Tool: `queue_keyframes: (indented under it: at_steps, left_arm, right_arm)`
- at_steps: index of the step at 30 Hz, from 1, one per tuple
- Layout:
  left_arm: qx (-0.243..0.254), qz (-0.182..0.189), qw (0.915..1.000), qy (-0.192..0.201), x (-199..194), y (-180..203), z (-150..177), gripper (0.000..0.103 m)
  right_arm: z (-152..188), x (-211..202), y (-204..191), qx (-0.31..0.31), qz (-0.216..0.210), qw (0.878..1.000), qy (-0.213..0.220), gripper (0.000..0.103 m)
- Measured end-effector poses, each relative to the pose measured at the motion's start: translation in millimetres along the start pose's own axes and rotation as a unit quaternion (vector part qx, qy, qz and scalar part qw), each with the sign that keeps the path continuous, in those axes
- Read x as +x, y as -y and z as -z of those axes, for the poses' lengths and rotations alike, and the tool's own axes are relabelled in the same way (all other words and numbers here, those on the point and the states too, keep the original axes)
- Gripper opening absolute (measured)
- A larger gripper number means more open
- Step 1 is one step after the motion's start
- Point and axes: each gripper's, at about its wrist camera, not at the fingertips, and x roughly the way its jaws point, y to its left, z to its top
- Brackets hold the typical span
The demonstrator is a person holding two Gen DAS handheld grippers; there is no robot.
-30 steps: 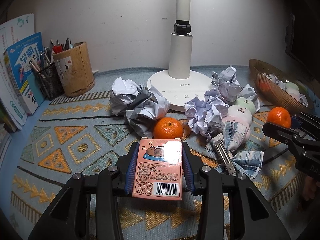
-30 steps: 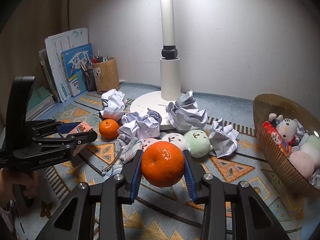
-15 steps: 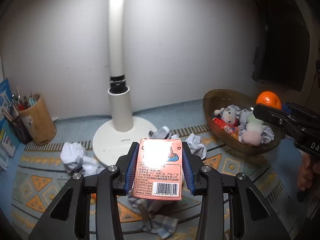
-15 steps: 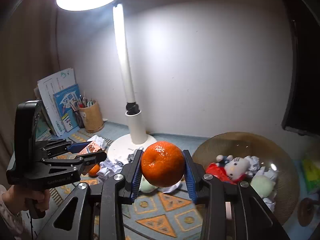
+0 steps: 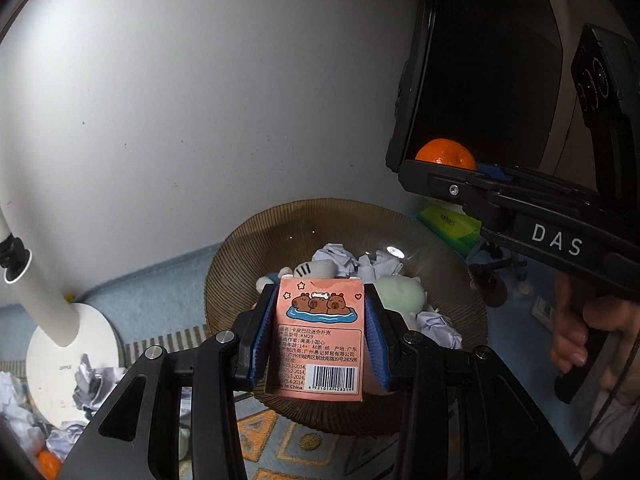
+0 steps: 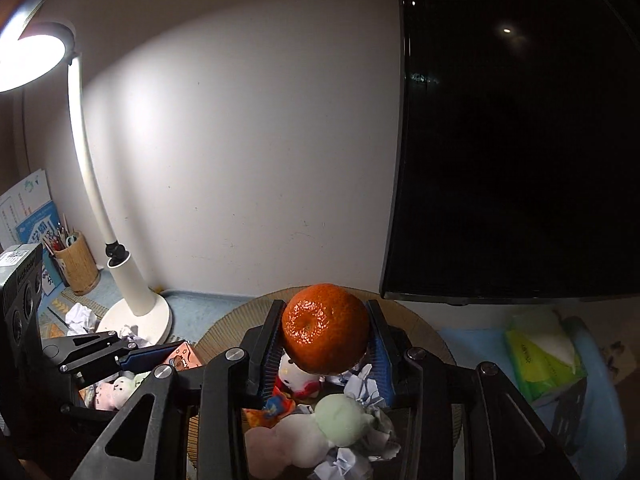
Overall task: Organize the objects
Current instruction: 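Carry the juice box and orange over the brown bowl and open both tools, then move both tools back over the pile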
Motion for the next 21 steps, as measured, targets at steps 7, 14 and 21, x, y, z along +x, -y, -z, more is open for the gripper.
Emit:
queue_keyframes:
  at_steps: [7, 14, 21]
  left_arm:
    - [0.012, -0.023, 0.9988, -0.042, 13.3, 7.8, 10.3, 0.102]
    - [0.017, -0.031, 0.9986, -0.039, -12.2, 12.1, 1.1, 0.102]
    - [0.009, -0.069, 0.9971, -0.03, -67.4, -14.4, 3.1, 0.102]
  right_arm:
    - [13.8, 31.0, 4.3, 0.017, -0.006, 0.998, -0.061, 0.103]
    - [11.0, 25.4, -8.7, 0.024, -0.006, 0.998, -0.055, 0.103]
    - [-5.5, 0.7, -46.5, 0.014, -0.023, 0.999, -0.033, 0.103]
